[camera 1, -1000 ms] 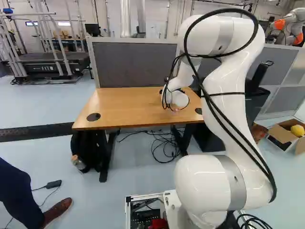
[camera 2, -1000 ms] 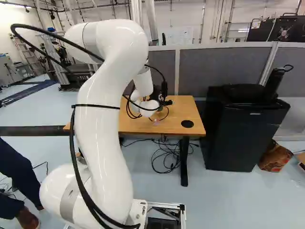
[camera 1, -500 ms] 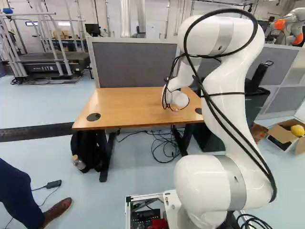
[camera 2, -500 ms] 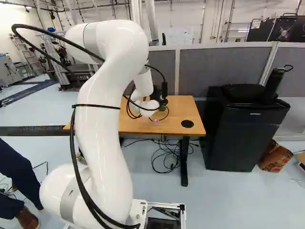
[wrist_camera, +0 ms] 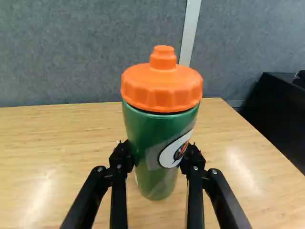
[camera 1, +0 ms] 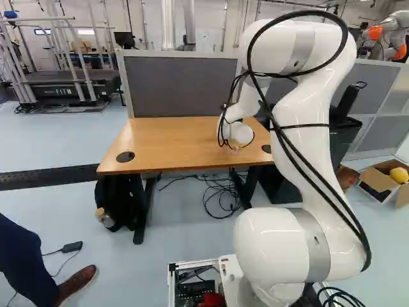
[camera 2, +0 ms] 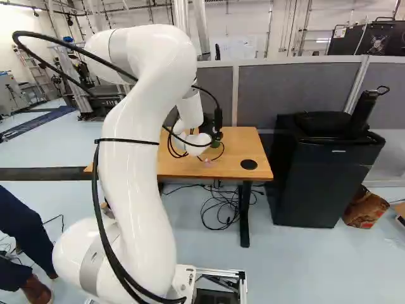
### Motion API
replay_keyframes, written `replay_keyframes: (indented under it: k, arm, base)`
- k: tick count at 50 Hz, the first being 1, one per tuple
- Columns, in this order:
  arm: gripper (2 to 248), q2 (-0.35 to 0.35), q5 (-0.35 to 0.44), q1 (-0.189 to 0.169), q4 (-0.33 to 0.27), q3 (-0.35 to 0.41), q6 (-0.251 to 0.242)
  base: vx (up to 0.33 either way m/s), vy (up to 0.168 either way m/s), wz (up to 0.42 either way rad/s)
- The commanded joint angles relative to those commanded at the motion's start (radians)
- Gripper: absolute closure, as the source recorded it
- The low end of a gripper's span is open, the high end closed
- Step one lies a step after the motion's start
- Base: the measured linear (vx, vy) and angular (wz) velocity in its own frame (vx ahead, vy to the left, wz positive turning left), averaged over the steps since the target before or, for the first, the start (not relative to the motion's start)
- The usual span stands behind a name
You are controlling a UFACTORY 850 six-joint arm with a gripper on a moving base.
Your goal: Pick up the green bottle from the table
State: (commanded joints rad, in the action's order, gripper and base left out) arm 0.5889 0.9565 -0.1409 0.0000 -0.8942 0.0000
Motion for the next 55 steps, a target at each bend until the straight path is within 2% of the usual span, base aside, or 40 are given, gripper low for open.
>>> replay_keyframes:
  k: [20,37,55]
  arm:
    - [137,-0.081,0.000,-0.015,0.000,0.072,0.000]
    - [137,-0.189,0.000,-0.032,0.000,0.168,0.000]
    - [137,-0.280,0.000,-0.032,0.000,0.270,0.000]
  base:
    - [0.000,0.000,0.000]
    - [0.000,0.000,0.000]
    - [0.000,0.000,0.000]
